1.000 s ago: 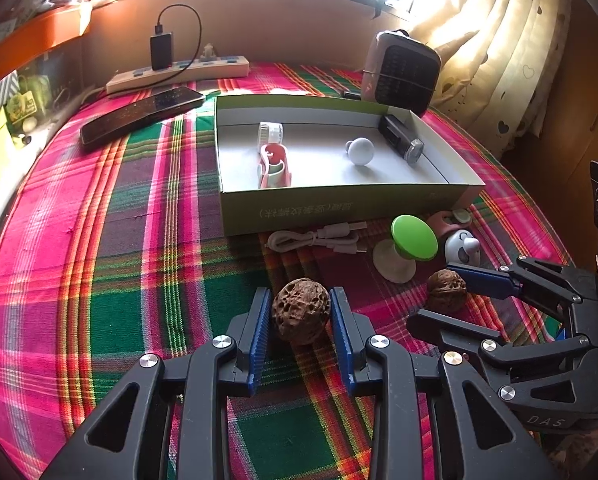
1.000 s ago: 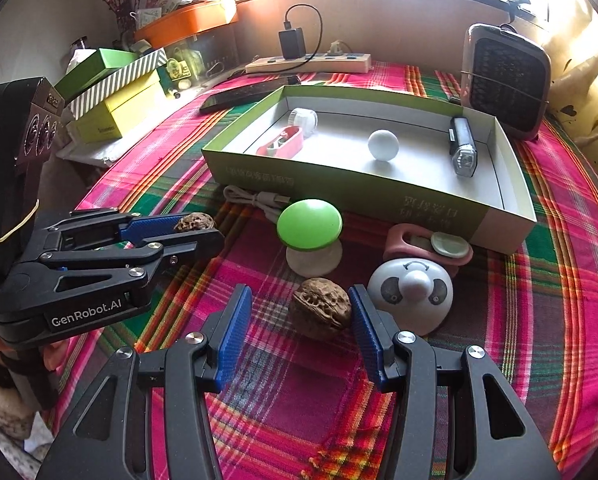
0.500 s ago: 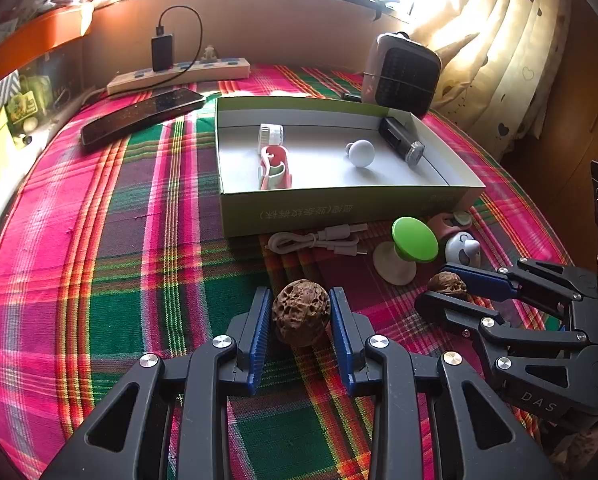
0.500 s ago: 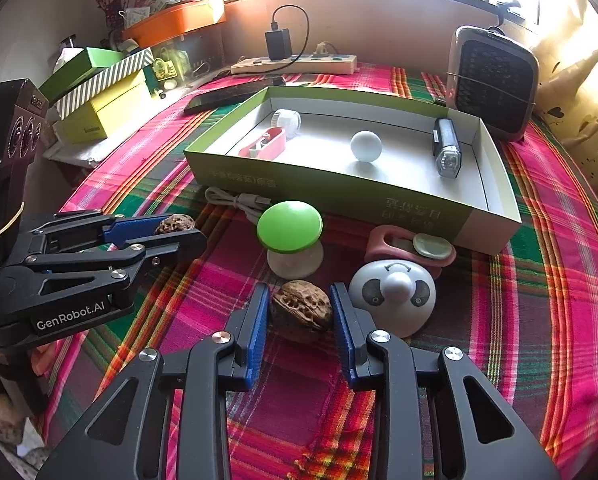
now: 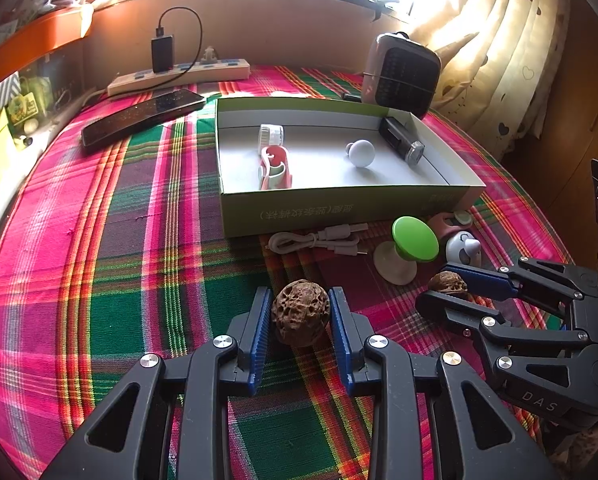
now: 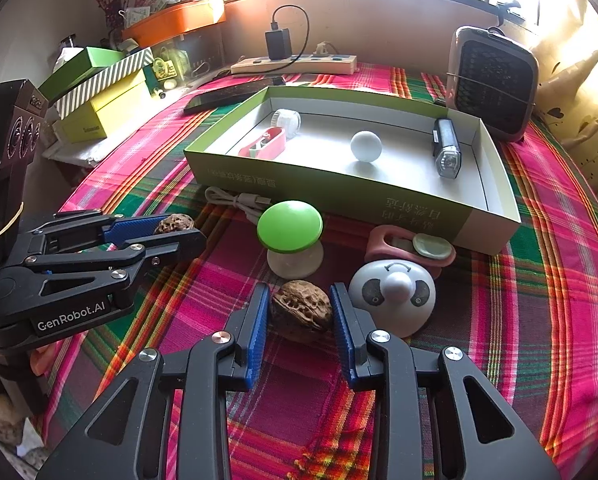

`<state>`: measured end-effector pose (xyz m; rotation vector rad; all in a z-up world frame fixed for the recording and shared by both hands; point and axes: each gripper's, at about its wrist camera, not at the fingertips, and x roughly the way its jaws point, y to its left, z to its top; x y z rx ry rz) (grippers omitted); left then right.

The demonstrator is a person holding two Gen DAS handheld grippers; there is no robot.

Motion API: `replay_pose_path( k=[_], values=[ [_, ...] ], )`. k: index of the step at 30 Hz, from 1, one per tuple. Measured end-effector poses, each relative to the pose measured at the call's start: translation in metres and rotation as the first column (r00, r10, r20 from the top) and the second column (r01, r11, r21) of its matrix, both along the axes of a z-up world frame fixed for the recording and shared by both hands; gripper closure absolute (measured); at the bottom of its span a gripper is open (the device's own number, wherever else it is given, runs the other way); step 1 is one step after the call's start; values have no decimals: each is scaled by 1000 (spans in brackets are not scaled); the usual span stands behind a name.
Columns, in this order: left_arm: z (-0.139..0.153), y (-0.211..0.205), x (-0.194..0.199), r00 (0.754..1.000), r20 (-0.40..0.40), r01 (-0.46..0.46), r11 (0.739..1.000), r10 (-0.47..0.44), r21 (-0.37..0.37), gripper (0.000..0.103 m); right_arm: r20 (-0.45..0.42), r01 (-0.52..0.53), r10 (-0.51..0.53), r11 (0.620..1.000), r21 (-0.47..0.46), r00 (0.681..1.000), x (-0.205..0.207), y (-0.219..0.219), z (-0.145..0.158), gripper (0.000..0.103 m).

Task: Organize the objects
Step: 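Lift both walnuts off the cloth with both tools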

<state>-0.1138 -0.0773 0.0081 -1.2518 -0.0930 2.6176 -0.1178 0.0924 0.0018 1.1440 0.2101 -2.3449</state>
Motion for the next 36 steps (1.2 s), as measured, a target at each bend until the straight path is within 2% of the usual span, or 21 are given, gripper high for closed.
replay_pose_path(
  k=[24, 36],
  values=[
    [1, 5, 1, 1000, 2, -12, 999, 12, -31, 76, 0, -2, 2, 1000, -7, 1000, 1, 1, 2, 71],
    [12, 8, 5, 1000, -21, -5, 999, 4, -47, 76, -27, -9, 8, 1000, -29, 1000, 5, 5, 16, 71]
  ],
)
